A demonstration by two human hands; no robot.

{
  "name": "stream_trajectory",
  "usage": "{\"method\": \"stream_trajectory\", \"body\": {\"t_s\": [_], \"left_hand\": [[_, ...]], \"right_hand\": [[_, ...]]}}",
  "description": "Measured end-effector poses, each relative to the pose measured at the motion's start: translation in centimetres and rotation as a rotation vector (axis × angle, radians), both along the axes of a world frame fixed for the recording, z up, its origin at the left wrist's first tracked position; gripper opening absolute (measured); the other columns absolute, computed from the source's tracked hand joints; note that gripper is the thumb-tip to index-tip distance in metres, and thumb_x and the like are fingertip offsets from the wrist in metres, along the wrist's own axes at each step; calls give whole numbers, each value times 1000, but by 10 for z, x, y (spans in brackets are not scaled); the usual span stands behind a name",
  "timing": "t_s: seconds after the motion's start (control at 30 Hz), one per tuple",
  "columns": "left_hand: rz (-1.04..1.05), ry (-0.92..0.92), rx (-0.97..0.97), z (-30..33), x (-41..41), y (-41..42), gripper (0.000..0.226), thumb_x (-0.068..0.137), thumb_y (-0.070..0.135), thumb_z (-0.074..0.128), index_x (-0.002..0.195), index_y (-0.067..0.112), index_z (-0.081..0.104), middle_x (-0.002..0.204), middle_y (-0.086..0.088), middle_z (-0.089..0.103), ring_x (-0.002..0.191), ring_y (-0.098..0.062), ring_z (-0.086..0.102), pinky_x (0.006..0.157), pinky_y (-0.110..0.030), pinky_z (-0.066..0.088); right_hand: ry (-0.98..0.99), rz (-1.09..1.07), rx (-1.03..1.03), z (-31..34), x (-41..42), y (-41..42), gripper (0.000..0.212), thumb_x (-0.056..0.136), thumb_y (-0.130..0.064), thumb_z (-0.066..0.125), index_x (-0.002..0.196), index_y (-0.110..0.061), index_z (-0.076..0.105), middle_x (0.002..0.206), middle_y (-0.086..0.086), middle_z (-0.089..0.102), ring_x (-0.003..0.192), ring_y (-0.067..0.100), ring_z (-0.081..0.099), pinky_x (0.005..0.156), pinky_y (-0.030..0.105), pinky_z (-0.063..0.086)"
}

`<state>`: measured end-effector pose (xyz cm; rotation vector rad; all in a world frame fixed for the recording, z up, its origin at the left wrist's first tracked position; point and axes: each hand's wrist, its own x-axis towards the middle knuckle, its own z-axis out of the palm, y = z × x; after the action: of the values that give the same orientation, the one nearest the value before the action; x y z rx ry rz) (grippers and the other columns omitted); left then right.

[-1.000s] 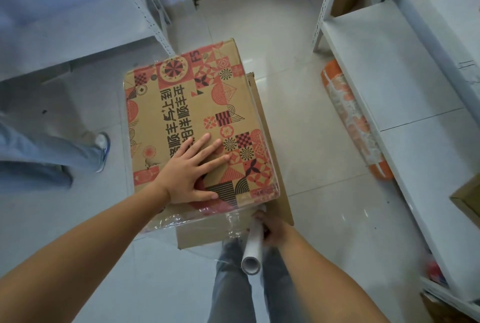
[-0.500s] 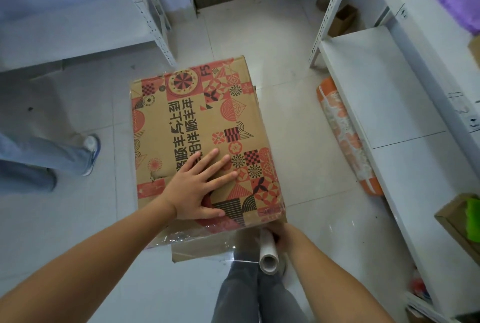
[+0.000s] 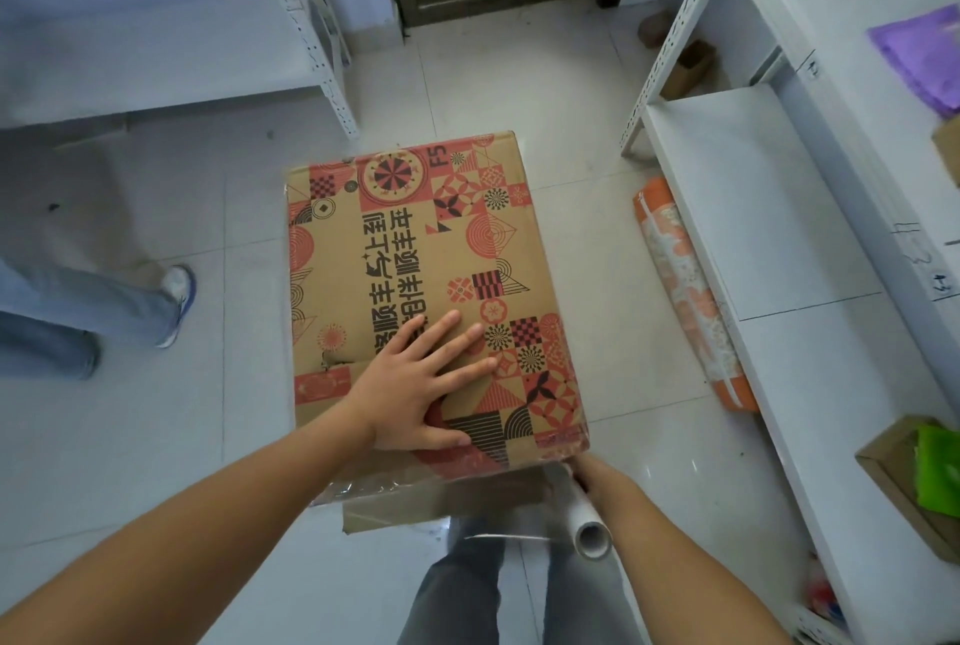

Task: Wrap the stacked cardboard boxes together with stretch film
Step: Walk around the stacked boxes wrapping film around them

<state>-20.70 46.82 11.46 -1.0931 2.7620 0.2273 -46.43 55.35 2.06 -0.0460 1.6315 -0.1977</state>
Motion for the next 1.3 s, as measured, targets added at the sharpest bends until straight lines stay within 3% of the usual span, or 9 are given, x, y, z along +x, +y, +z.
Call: {"method": "stream_trajectory", "body": {"t_s": [0.2, 0.43, 0.57, 0.7, 0.83, 0.9, 1.03, 1.17, 1.3], "left_hand": [[12, -8, 0, 2, -2, 2, 85, 79, 80, 33, 150, 35, 18, 157, -4, 19, 145, -31, 11, 112, -55, 16], [5, -64, -14, 5, -5, 1, 86, 79, 79, 32, 150, 32, 21, 156, -6, 21, 145, -33, 11, 113, -54, 15], [4, -99, -20, 3, -7, -1, 87, 77, 80, 34, 149, 32, 23, 155, -7, 22, 144, -34, 12, 113, -55, 14], [3, -111, -22, 4, -9, -2, 86, 77, 79, 34, 148, 31, 26, 154, -8, 26, 143, -35, 15, 111, -56, 18], [3, -140, -30, 2, -8, -2, 88, 76, 80, 33, 148, 31, 25, 154, -8, 24, 143, -36, 15, 112, -57, 16], [-1, -148, -42, 0, -8, -3, 88, 76, 81, 33, 149, 32, 23, 156, -7, 20, 144, -36, 13, 113, -56, 14], [-6, -139, -56, -4, -6, -1, 88, 77, 81, 28, 150, 33, 18, 159, -3, 0, 145, -35, 9, 114, -56, 12], [-5, -139, -61, -6, -5, -1, 88, 78, 82, 22, 151, 35, 7, 159, -1, -7, 145, -35, 8, 113, -56, 12], [-5, -157, -59, -6, -4, -1, 88, 78, 81, 21, 151, 34, 4, 159, -1, -9, 145, -35, 5, 113, -55, 11]], "right_hand": [[-111, 58, 186, 9, -7, -8, 13, 85, -8, 67, 87, 2, 58, 78, 17, 62, 66, 28, 60, 44, 29, 55], [-100, 66, 252, -12, -29, -7, 45, 84, -27, 68, 116, 4, 60, 94, 19, 65, 80, 31, 64, 61, 37, 56], [-94, 39, 303, 2, -37, -16, 24, 94, -17, 48, 84, 5, 54, 63, 16, 61, 58, 27, 57, 43, 31, 49], [-203, -110, 336, -1, -41, -22, 22, 89, -9, 53, 69, -1, 51, 39, 13, 56, 26, 20, 54, 29, 19, 44], [-306, -68, 319, -10, -48, -26, 49, 80, -37, 69, 93, 9, 60, 69, 23, 69, 46, 34, 67, 40, 41, 55], [-293, 5, 345, -18, -53, -25, 48, 84, -29, 70, 116, 4, 60, 87, 22, 68, 58, 35, 70, 49, 44, 57], [-260, 152, 318, -42, -52, -15, 44, 85, -13, 68, 124, 2, 55, 97, 20, 65, 80, 31, 65, 62, 42, 59], [-247, 114, 344, -20, -47, -24, 22, 91, -17, 59, 81, 3, 54, 66, 15, 60, 47, 27, 61, 34, 25, 49], [-234, 87, 329, -22, -47, -40, 27, 93, -18, 57, 77, 2, 52, 65, 14, 59, 61, 25, 54, 30, 24, 47]]}}
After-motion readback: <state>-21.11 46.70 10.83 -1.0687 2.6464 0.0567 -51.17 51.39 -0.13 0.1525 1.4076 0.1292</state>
